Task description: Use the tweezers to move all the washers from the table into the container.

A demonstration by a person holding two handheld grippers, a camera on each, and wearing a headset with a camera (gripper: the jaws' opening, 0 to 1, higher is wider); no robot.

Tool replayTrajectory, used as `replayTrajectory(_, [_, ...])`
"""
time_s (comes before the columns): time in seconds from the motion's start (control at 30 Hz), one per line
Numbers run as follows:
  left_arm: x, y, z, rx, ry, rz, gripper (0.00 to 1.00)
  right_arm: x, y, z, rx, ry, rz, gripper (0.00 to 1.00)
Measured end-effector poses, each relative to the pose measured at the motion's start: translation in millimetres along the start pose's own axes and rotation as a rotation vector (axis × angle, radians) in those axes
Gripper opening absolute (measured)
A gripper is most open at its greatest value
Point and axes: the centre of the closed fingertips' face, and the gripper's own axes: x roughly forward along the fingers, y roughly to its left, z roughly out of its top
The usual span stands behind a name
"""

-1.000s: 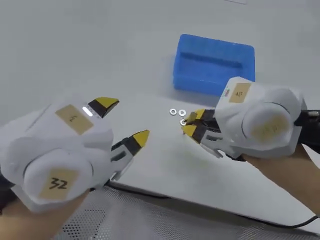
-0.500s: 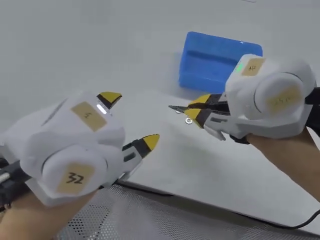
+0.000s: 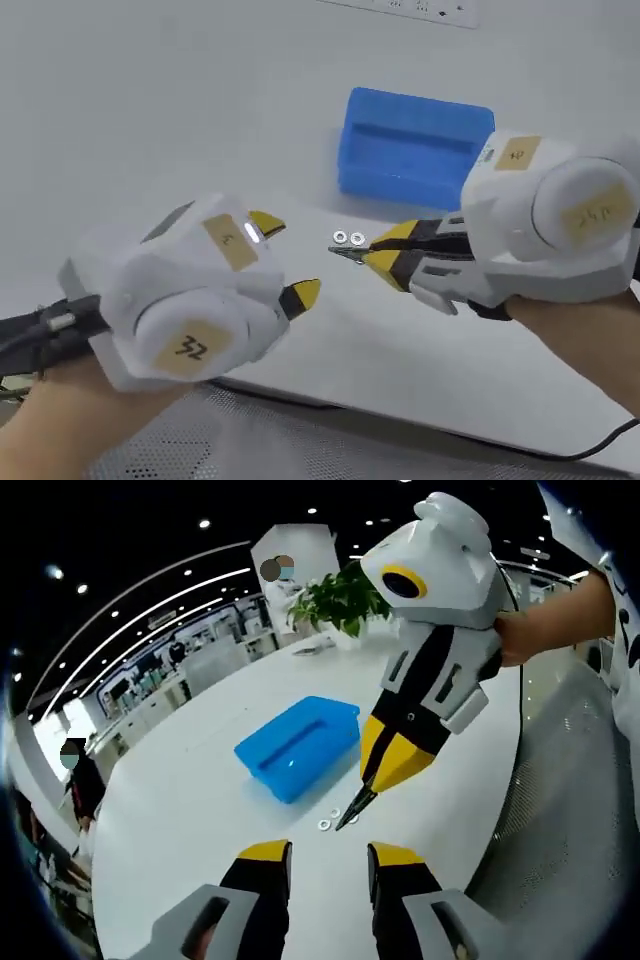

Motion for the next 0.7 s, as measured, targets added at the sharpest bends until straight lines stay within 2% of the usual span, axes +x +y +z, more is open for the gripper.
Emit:
replayTrajectory(0.03, [3.5, -3.7, 0.9, 0.004, 0.004, -0.026, 0.25, -2.0, 0.6, -0.4, -0.001, 0.001, 0.000, 0.01])
replayTrajectory(0.13, [15.1, -15.9, 7.3, 0.098, -0.009, -0.097, 0.30, -9.6, 0.3, -1.5, 0.001, 0.002, -0.004, 0.01])
replayTrajectory(0.23, [24.6, -23.7, 9.3, 0.174, -0.014, -0.130, 0.29, -14.4, 0.4, -2.0, 0.006, 0.009, 0.008, 0.01])
replayTrajectory(0.37, [36.6, -30.0, 9.7, 0.232, -0.011, -0.151, 0.24, -19.1, 0.7, 1.6, 0.025, -0.002, 0.025, 0.01])
replayTrajectory(0.47, [43.4, -29.3, 12.8, 0.230, -0.023, -0.135, 0.09, -20.8, -0.4, 4.2, 0.036, -0.011, 0.025, 0.01])
replayTrajectory(0.5, [45.3, -29.4, 12.4, 0.252, -0.016, -0.135, 0.04, -21.1, 0.0, 4.8, 0.041, -0.014, 0.029, 0.01])
replayTrajectory(0.57, [45.8, -28.3, 15.2, 0.260, -0.027, -0.122, 0.01, -22.5, -1.7, 9.0, 0.061, -0.042, 0.021, 0.01])
replayTrajectory(0.63, [46.5, -31.6, 17.3, 0.189, -0.036, -0.141, 0.01, -23.8, -3.0, 12.0, 0.075, -0.055, 0.023, 0.01])
replayTrajectory(0.67, [46.6, -29.8, 19.7, 0.157, -0.046, -0.136, 0.00, -24.2, -3.0, 15.1, 0.085, -0.075, 0.026, 0.01])
replayTrajectory(0.7, [46.1, -28.4, 21.5, 0.151, -0.054, -0.133, 0.00, -25.3, -4.7, 18.9, 0.096, -0.097, 0.019, 0.01])
